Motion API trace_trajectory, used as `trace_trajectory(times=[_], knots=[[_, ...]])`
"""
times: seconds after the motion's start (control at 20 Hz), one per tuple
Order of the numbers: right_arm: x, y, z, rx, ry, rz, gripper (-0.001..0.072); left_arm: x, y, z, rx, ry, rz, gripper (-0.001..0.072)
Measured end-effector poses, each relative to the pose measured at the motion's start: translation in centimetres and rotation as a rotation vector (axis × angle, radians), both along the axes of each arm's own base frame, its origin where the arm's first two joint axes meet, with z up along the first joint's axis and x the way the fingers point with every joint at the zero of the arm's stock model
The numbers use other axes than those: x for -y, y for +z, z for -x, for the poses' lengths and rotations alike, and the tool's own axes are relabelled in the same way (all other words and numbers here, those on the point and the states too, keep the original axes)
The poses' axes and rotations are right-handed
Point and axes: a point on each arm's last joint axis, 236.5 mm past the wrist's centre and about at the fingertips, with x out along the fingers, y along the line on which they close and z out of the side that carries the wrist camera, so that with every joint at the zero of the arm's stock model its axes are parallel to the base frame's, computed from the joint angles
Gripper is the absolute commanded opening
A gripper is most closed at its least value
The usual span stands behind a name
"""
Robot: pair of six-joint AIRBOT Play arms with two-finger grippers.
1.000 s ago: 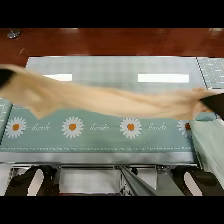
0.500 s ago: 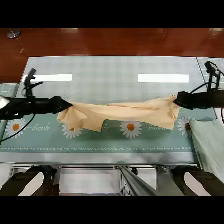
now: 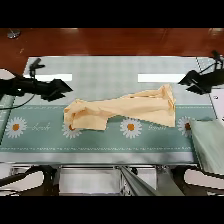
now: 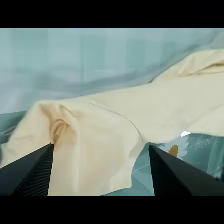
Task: Fold the shirts.
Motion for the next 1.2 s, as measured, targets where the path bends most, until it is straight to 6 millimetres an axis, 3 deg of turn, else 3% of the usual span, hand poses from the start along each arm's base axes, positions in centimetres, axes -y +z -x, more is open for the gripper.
trace_trajectory(times=[0.1, 0.2, 0.35, 0.55, 0.6, 0.65, 0.7, 0.95, 1.2], knots=[[3.6, -0.6, 2.5, -0.051, -0.063, 0.021, 0.0617, -2.4, 0.0, 0.8, -0.034, 0.059, -0.002, 0.0699], [5.4, -2.6, 5.7, -0.119, -0.122, 0.003, 0.0616, -2.5, -1.9, 3.5, -0.127, 0.064, 0.023, 0.0698], [5.2, -5.7, 9.2, -0.191, -0.159, -0.054, 0.0616, -0.9, -4.8, 6.7, -0.218, 0.060, 0.084, 0.0699], [3.7, -7.6, 10.9, -0.211, -0.174, -0.125, 0.0616, 2.7, -6.0, 6.9, -0.182, 0.064, 0.186, 0.0695], [3.5, -7.8, 11.1, -0.212, -0.173, -0.133, 0.0616, 3.5, -6.1, 6.6, -0.169, 0.064, 0.195, 0.0556], [3.3, -7.9, 11.2, -0.214, -0.173, -0.143, 0.0616, 4.1, -6.2, 6.1, -0.149, 0.075, 0.196, 0.0084], [3.2, -8.0, 11.4, -0.217, -0.172, -0.149, 0.0616, 4.8, -6.3, 5.6, -0.130, 0.078, 0.198, 0.0022], [2.3, -8.9, 13.1, -0.272, -0.145, -0.170, 0.0616, 6.4, -4.6, 3.1, -0.001, 0.046, 0.197, 0.0022], [-1.2, -10.7, 14.1, -0.346, -0.036, -0.209, 0.0616, 7.0, -3.4, 2.2, 0.043, 0.021, 0.204, 0.0022]])
